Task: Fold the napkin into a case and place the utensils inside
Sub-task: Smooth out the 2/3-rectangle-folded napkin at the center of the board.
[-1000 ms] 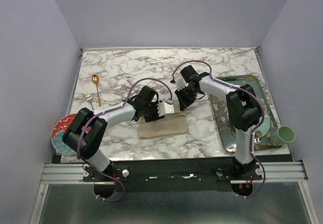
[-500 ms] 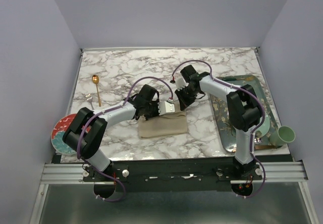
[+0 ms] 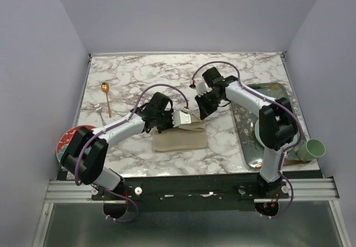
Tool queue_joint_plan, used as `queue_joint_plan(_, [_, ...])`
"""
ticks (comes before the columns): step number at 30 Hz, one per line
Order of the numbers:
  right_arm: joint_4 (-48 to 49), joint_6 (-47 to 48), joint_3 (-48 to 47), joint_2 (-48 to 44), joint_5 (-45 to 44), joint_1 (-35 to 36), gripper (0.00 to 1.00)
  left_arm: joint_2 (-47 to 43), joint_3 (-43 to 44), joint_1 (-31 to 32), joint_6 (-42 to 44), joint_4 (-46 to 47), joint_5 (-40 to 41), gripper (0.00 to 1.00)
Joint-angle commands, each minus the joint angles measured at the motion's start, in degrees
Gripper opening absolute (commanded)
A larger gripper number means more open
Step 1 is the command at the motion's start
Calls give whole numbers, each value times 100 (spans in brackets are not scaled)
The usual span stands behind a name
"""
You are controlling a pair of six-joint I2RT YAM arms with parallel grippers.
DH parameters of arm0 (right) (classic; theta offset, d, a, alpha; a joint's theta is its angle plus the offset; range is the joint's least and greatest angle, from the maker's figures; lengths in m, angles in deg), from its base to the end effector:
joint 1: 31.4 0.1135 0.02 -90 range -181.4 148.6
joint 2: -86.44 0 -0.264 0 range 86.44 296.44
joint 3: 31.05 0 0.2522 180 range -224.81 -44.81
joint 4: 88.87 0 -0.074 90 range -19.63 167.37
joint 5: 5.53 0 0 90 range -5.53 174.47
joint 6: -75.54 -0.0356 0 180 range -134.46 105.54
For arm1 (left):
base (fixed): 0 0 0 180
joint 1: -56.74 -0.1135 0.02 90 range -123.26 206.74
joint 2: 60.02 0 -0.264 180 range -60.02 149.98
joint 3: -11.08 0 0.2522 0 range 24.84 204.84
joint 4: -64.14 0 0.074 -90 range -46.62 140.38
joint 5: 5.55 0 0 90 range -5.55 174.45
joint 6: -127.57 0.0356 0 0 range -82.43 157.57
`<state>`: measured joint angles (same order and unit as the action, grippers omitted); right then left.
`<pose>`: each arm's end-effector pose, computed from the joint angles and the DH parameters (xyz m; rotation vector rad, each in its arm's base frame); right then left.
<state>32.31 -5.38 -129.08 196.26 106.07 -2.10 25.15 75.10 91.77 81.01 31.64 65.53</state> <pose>0.3354 0.2032 0.2093 -1.0111 2.6262 0.6125 0.2364 -0.1798 0.1988 1.6638 1.8242 -0.3503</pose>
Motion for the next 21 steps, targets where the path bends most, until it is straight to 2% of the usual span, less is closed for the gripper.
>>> queue_joint_plan(1, [-328,6,103,-206,195,67,0,-237,98,83,-178,-323,-262,0])
queue_joint_plan(10, [-38,-126,613,-75,116,234,1,-89,-209,347,-406,-253,-192,0])
queue_joint_plan(21, [50,-372,491,760,-463,269,1,439,-359,374,-696,-288,-42,0])
